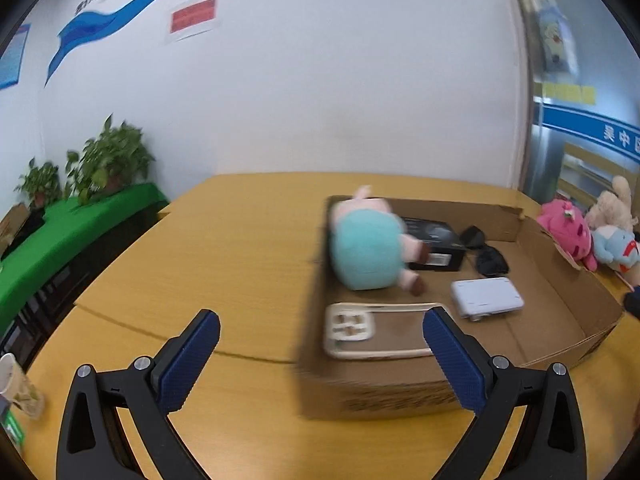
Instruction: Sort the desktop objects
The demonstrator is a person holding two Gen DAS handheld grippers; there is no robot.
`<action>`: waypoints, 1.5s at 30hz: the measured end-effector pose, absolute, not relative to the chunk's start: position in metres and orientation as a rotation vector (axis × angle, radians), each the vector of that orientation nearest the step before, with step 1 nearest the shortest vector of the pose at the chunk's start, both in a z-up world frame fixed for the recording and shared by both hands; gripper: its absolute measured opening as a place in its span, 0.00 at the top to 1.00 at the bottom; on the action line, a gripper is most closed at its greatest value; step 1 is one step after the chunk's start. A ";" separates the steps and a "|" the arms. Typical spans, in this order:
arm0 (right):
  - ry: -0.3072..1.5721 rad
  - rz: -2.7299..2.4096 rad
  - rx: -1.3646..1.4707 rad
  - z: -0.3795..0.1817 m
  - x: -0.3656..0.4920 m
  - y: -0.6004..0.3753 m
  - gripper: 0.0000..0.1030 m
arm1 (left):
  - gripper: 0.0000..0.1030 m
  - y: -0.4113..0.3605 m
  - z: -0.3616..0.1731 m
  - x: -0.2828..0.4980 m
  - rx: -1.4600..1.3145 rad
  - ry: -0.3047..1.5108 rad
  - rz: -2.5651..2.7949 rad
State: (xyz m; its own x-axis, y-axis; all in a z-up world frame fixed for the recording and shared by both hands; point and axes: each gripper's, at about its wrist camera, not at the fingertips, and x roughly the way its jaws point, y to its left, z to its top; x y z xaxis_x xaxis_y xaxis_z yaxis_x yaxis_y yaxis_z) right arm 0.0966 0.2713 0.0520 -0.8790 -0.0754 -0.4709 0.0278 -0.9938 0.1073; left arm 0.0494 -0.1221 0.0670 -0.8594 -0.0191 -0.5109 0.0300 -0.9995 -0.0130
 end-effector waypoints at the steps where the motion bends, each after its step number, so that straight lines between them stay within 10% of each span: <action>1: -0.162 -3.010 0.771 0.056 0.102 0.286 0.00 | 0.00 -0.140 0.065 0.047 0.862 0.062 -2.978; 14: -0.305 -3.037 1.649 -0.042 0.053 0.497 0.00 | 0.00 -0.234 -0.043 -0.024 1.299 0.157 -2.634; 45: -0.307 -3.095 1.580 -0.047 0.034 0.524 0.00 | 0.00 -0.239 -0.048 -0.059 1.389 0.049 -2.713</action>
